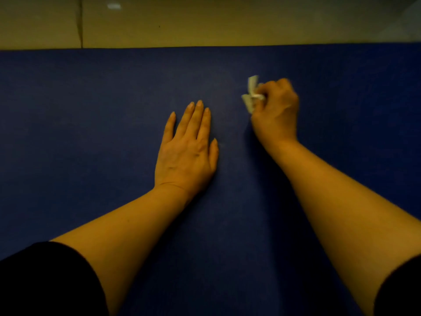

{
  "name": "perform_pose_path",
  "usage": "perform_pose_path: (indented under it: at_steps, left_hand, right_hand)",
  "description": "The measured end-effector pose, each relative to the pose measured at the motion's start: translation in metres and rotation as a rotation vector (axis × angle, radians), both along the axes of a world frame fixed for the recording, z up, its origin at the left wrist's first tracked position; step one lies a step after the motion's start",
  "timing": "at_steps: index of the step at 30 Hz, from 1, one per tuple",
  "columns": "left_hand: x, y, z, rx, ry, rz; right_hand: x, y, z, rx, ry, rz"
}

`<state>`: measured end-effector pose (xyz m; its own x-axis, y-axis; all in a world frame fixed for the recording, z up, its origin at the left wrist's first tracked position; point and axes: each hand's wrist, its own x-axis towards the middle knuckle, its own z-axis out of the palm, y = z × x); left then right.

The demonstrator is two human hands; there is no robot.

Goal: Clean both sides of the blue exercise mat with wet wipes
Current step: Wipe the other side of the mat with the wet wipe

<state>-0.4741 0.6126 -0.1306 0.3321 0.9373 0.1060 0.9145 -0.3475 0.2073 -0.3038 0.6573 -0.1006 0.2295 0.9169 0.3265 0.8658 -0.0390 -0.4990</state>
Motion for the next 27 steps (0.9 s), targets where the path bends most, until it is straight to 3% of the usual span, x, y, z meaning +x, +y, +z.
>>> perform_pose_path:
  at_steps: [3, 9, 15, 21, 23, 27]
  left_hand:
    - [0.001, 0.0, -0.001, 0.007, 0.002, 0.003]
    - [0.0, 0.0, -0.002, 0.03, -0.018, 0.0]
    - [0.0, 0.003, 0.0, -0.029, -0.002, 0.013]
    - [-0.002, 0.009, 0.006, -0.033, -0.027, 0.007]
    - [0.0, 0.022, 0.013, 0.024, -0.046, 0.004]
    - [0.003, 0.058, 0.025, 0.05, -0.188, 0.103]
  right_hand:
    - [0.01, 0.008, -0.007, -0.078, 0.009, -0.228]
    - [-0.026, 0.004, -0.012, -0.004, -0.009, 0.225]
    - [0.011, 0.032, -0.012, -0.007, 0.089, -0.203]
    - [-0.04, 0.029, -0.008, -0.022, 0.038, 0.246]
    - [-0.021, 0.041, -0.007, -0.051, 0.01, 0.164]
    - [0.01, 0.062, -0.01, -0.086, 0.06, -0.228]
